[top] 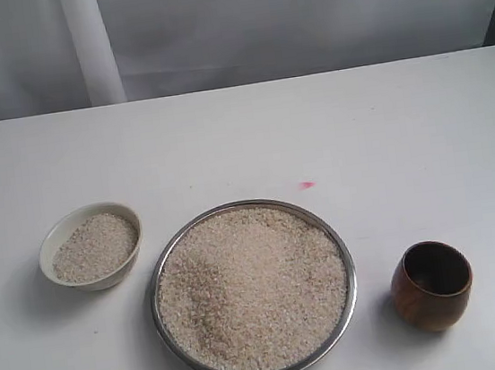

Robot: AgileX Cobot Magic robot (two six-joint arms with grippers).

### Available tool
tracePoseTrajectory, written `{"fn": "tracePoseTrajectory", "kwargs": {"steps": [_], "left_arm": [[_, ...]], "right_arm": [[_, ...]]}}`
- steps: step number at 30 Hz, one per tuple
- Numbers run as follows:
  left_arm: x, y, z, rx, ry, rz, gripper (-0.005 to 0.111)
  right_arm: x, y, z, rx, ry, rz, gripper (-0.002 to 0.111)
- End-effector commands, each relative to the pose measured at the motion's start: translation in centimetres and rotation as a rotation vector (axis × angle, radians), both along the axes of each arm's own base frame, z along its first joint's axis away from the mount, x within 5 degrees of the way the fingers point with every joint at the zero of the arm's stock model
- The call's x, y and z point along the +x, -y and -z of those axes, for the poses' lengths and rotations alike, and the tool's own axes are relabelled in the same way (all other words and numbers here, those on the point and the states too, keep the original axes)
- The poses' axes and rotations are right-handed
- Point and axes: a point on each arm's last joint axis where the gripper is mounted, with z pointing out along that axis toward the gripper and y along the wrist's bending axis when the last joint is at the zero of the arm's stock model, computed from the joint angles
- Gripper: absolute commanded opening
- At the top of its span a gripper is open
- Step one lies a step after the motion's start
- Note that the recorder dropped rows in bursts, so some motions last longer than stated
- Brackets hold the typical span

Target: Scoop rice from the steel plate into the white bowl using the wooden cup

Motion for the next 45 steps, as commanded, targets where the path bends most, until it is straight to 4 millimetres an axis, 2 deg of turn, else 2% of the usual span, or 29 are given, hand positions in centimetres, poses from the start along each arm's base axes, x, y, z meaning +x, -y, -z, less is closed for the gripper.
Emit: {"fn": "tracePoseTrajectory", "kwargs": {"steps": [1,22,25,30,31,34,37,40,45], "left_arm": [[0.0,0.1,-0.2,-0.007,0.010,0.008,0.000],[0.0,0.1,-0.2,-0.007,0.010,0.008,0.000],[0.0,0.1,-0.2,-0.007,0.010,0.008,0.000],[0.0,0.1,-0.2,-0.007,0.010,0.008,0.000],[0.0,0.1,-0.2,-0.007,0.010,0.008,0.000],[0.0,0.1,-0.2,-0.007,0.010,0.008,0.000],[0.0,0.1,-0.2,-0.007,0.010,0.008,0.000],[0.0,0.1,-0.2,-0.007,0.010,0.008,0.000],[0.0,0.1,-0.2,-0.007,0.010,0.008,0.000]], "right_arm": [[0.0,0.1,0.1,-0.001,0.002,0.009,0.000],[0.0,0.1,0.2,-0.004,-0.012,0.010,0.000],[-0.5,0.2,-2.1,-0.001,0.004,0.012,0.000],[-0.9,0.2,-7.5,0.004,0.032,0.015,0.000],[-0.7,0.2,-8.9,0.005,0.035,0.015,0.000],[0.7,0.0,-11.3,0.000,0.007,0.013,0.000],[2.8,-0.3,-12.2,-0.011,-0.064,0.013,0.000],[4.9,-0.9,-12.2,-0.026,-0.148,-0.012,0.000],[7.0,-2.8,-10.7,-0.079,-0.277,-0.127,0.000]]}}
